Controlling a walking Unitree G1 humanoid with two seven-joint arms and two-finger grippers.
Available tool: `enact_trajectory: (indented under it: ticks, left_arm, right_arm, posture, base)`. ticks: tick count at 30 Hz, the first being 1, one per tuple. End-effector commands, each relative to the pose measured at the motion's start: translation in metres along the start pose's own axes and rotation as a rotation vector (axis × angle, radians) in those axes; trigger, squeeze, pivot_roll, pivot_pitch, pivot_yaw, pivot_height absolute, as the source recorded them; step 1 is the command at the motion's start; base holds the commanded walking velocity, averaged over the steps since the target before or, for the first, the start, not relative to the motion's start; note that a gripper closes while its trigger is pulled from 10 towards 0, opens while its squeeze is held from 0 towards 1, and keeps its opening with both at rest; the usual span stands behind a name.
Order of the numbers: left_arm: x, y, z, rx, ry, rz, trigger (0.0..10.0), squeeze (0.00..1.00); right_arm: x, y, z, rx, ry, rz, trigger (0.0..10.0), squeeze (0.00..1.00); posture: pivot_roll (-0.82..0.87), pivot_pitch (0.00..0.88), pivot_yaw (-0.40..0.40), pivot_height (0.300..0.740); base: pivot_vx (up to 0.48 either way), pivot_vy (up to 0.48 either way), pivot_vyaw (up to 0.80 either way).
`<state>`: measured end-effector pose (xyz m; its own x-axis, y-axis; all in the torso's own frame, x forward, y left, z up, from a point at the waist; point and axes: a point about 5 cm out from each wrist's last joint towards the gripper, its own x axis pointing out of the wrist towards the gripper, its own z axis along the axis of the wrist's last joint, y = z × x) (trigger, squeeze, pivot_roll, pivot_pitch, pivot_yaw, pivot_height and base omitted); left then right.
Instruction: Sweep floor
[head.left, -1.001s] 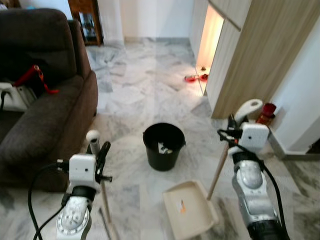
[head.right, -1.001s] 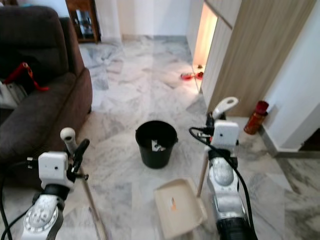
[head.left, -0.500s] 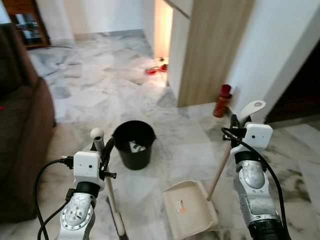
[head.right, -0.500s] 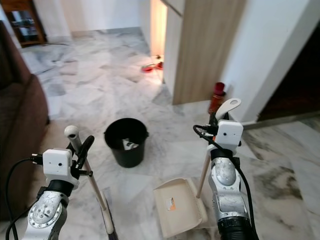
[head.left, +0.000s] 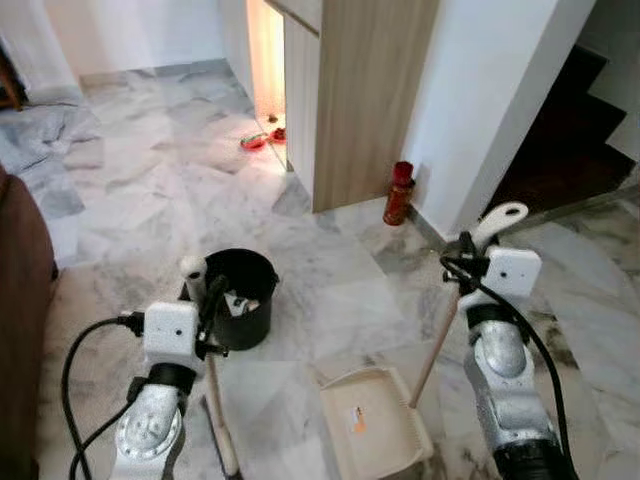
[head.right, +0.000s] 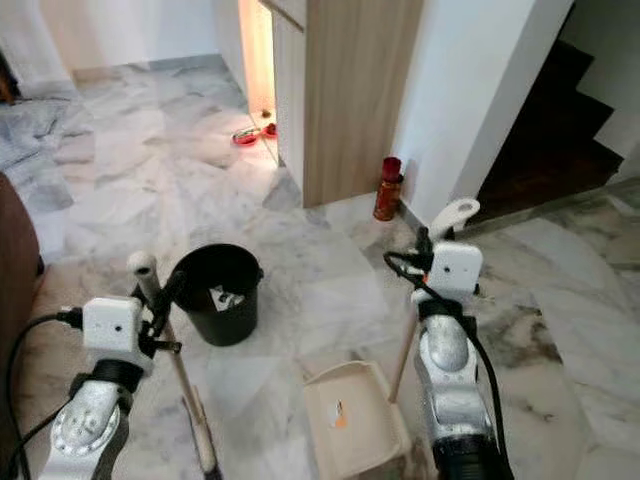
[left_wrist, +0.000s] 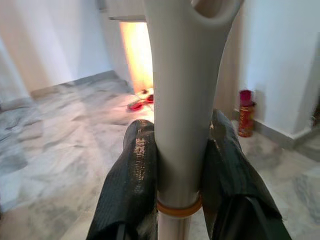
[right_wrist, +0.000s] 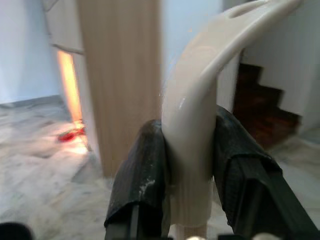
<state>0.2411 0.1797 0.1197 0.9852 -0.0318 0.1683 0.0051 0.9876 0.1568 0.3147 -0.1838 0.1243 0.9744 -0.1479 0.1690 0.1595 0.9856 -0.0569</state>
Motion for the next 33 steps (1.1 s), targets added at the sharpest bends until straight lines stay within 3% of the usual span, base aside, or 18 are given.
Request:
enact_trajectory:
  ticks: [1, 6, 24, 33]
  left_arm:
    - [0.002, -0.0035, 0.0049, -0.001, -0.024, -0.008, 10.0, 0.0]
    - [0.002, -0.0034, 0.004, 0.014, -0.022, 0.005, 10.0, 0.0]
    - [0.0054, -0.0025, 0.0043, 0.019, -0.031, 0.006, 10.0, 0.0]
    - [0.0066, -0.0024, 0.0042, 0.019, -0.034, -0.003, 10.0, 0.0]
  right_arm:
    - [0.0034, -0.0062, 0.0058, -0.011, -0.021, -0.023, 10.0, 0.0]
    - [0.0047, -0.0064, 0.0068, -0.011, -0.021, -0.027, 10.0, 0.0]
    - [0.0077, -0.0044, 0.0097, -0.007, -0.029, -0.028, 10.0, 0.0]
    - [0.0065, -0.0023, 0.0097, -0.002, -0.03, -0.031, 10.0, 0.0]
  posture:
    - [0.02, 0.008, -0.015, 0.74]
    - [0.02, 0.012, -0.019, 0.74]
    - [0.0, 0.024, -0.022, 0.74]
    - [0.0, 0.015, -0.018, 0.74]
  base:
    - [0.0, 0.0, -0.8]
    - [0.0, -0.346, -0.8]
    - [0.0, 0.0, -0.8]
    - [0.0, -0.298, -0.8]
